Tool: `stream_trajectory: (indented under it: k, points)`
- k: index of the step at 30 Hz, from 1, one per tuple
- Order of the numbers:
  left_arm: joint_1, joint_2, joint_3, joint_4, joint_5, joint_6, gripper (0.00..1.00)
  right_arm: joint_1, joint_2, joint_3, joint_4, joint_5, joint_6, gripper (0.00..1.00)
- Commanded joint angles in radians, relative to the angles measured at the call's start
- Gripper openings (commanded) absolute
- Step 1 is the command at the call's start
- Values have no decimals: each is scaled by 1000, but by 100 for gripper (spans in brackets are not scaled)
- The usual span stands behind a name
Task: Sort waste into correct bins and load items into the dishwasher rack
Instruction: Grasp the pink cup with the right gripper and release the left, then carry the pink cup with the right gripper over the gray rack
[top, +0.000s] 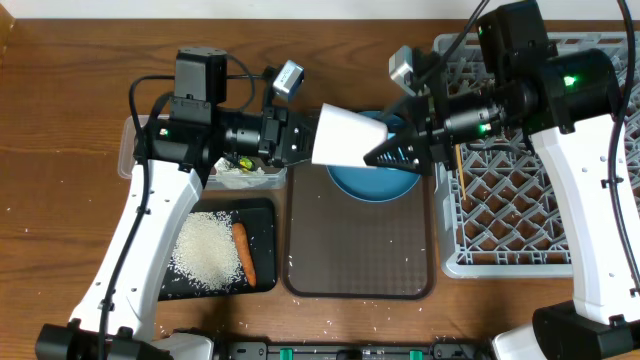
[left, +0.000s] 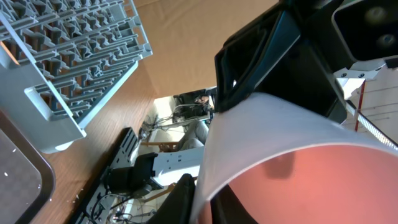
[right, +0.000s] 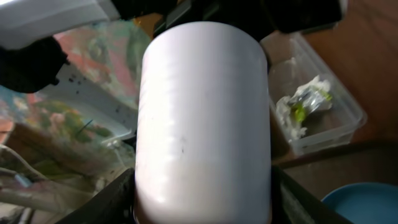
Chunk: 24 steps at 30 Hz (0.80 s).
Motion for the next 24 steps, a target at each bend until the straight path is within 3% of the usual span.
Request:
stream_trajectory:
  k: [1,10,12,24]
  points:
    - [-2,-2,5,1,26,14,16,-18,-6,-3,41,-27,85,36]
    - [-2,-2,5,-26,-13,97,17,-51,-9,-3,47,-37,111,35]
    - [-2,-2,5,-39,-43,124,23,-55,-13,-3,48,-57,122,34]
    - [0,-2,4,-128,-367,145,38,-114,-48,-3,45,1,183,33]
